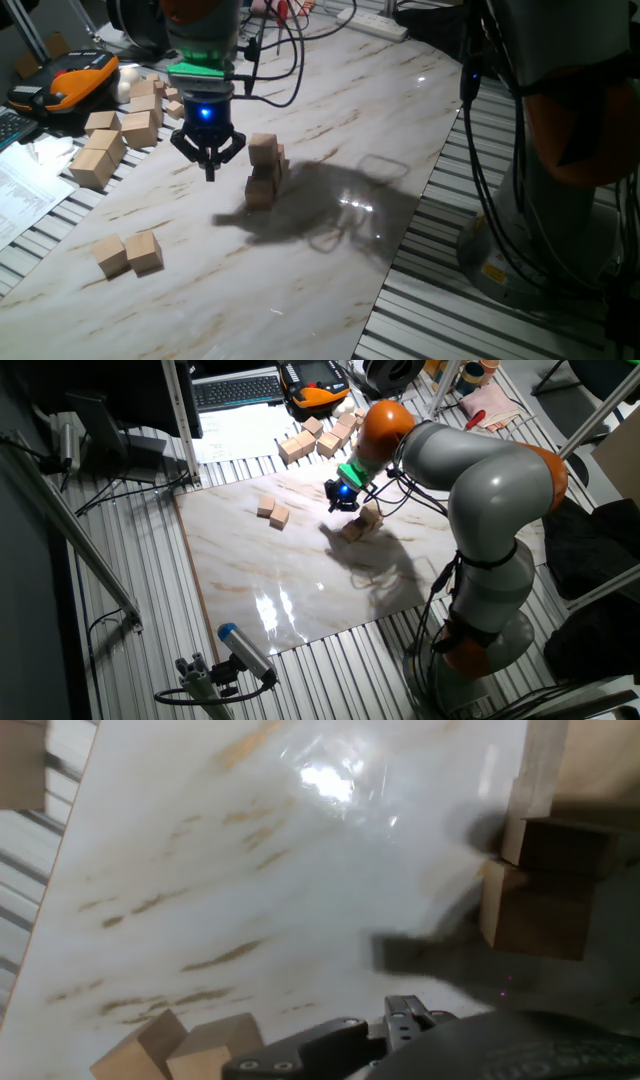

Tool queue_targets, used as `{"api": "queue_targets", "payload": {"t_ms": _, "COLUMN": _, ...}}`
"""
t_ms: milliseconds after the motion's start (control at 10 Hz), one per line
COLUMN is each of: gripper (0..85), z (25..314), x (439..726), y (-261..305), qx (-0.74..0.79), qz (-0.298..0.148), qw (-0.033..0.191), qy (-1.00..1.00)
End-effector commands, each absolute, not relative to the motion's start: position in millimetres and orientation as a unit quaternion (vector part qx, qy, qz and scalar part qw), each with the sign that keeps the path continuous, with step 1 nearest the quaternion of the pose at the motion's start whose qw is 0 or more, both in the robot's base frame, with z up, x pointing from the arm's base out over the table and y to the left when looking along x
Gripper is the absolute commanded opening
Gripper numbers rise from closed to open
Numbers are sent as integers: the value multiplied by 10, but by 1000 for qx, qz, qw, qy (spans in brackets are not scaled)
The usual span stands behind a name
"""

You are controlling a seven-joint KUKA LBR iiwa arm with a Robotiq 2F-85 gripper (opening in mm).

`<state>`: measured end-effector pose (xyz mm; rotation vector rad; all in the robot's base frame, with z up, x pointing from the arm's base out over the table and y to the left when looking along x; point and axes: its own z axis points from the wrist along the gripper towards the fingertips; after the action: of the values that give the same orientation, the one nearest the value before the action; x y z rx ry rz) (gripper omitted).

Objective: Stack the blocks into a pyramid shape

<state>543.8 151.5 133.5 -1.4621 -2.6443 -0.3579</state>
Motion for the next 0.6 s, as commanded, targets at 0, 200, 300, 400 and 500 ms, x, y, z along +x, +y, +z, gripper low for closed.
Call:
{"api": "queue_targets", "payload": {"t_ms": 0, "gripper": 0, "z": 1335, "x": 5438, "y": 1517, "qx": -454, "qz": -93, "qw": 56, "qy": -884}}
{"api": "queue_targets", "payload": {"t_ms": 200, "gripper": 0, "z": 1335, "x": 5438, "y": 1517, "qx": -423, "qz": -91, "qw": 65, "qy": -899}}
{"api": "queue_targets", "payload": {"t_ms": 300, "gripper": 0, "z": 1335, "x": 5438, "y": 1517, "qx": -388, "qz": -87, "qw": 69, "qy": -915}}
{"api": "queue_targets", "payload": {"t_ms": 400, "gripper": 0, "z": 1335, "x": 5438, "y": 1517, "qx": -362, "qz": -75, "qw": 69, "qy": -926}}
{"api": "queue_targets", "payload": {"t_ms": 500, "gripper": 0, "z": 1338, "x": 5437, "y": 1504, "qx": -348, "qz": -82, "qw": 72, "qy": -931}}
